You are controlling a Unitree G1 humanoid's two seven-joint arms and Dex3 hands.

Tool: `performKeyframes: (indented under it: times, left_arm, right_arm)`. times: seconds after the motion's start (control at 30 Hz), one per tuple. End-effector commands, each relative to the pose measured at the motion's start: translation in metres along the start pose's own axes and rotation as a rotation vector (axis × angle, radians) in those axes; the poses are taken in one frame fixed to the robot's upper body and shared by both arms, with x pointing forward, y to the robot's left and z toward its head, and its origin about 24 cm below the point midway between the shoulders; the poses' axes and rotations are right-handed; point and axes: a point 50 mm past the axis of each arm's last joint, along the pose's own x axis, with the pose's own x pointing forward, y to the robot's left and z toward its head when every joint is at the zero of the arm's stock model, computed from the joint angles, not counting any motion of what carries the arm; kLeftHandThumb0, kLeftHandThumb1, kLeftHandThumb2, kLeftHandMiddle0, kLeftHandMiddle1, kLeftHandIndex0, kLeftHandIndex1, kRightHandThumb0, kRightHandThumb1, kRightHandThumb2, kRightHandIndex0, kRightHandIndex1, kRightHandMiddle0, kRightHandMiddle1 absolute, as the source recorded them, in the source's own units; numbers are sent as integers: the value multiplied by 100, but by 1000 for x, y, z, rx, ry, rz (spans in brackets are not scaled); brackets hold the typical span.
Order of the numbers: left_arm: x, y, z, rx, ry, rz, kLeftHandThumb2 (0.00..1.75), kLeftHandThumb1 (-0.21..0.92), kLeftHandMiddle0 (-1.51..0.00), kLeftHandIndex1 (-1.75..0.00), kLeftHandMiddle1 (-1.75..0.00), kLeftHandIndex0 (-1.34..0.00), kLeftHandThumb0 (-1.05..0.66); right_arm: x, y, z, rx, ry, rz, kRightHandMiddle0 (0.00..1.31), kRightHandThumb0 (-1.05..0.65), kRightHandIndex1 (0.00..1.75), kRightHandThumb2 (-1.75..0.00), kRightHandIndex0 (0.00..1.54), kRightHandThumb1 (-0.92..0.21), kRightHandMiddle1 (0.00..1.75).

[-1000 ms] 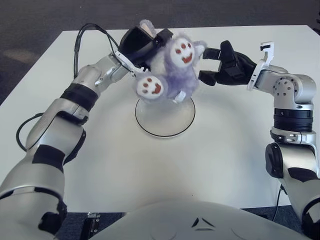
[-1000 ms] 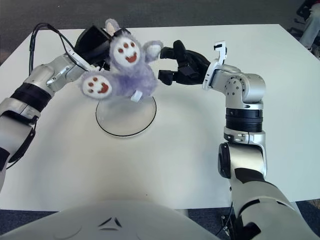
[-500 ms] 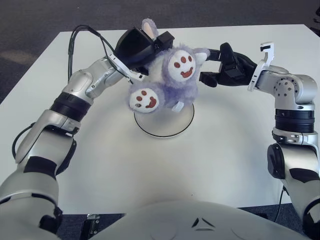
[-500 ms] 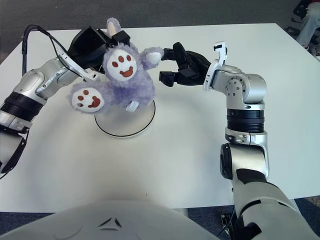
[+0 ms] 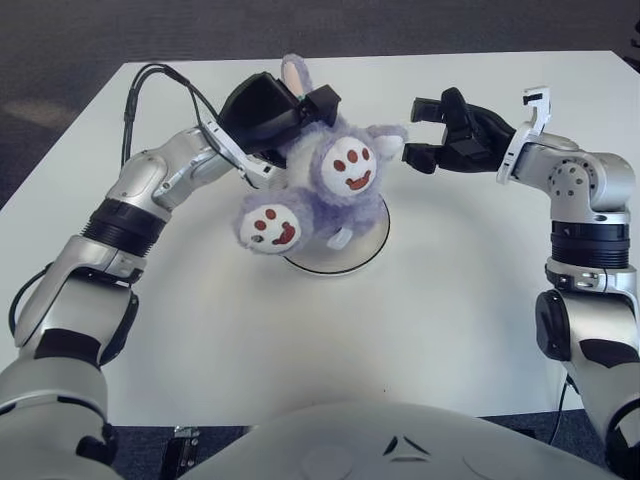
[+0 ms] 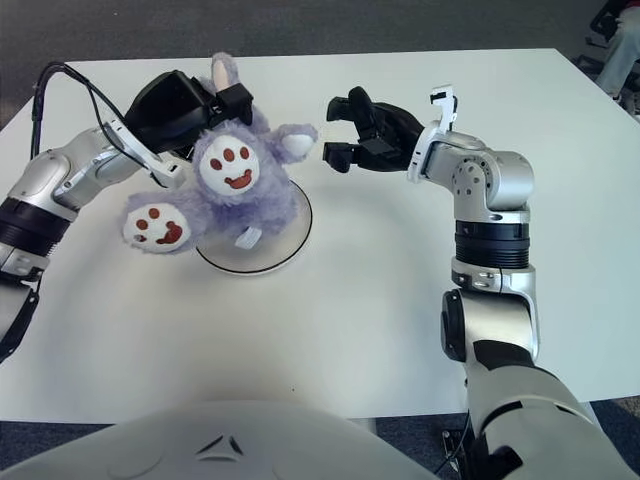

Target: Put the doll into the plate.

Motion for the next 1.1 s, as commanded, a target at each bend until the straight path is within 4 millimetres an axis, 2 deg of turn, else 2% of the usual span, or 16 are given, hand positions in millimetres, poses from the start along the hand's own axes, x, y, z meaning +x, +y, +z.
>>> performKeyframes:
  times: [0.0, 0.33, 0.6, 0.77, 1.07]
  left_arm:
    - [-3, 6, -1, 1, -6, 7, 125, 37, -134, -175, -175, -57, -46]
    - [-6, 5, 2, -7, -14, -22, 125, 37, -134, -175, -175, -57, -46]
    - [-10, 4, 5, -36, -46, -56, 126, 36, -135, -175, -175, -58, -47]
    - [-11, 1, 7, 19, -112, -146, 127, 35, -132, -175, -175, -59, -47]
    - [-11, -11, 12, 16, -158, -147, 126, 36, -127, -175, -175, -58, -47]
  right_arm:
    - [-6, -7, 0, -17, -37, -59, 34, -38, 175, -84, 97, -69, 175]
    - [-12, -19, -1, -44, -64, -167, 31, -38, 175, -78, 92, -74, 175]
    - [-15, -24, -2, -50, -65, -202, 33, -38, 175, -82, 93, -70, 175]
    - [-20, -30, -2, -57, -75, -217, 35, -39, 175, -86, 95, -68, 175]
    - [-24, -32, 0, 7, -93, -225, 38, -39, 175, -92, 97, -63, 175]
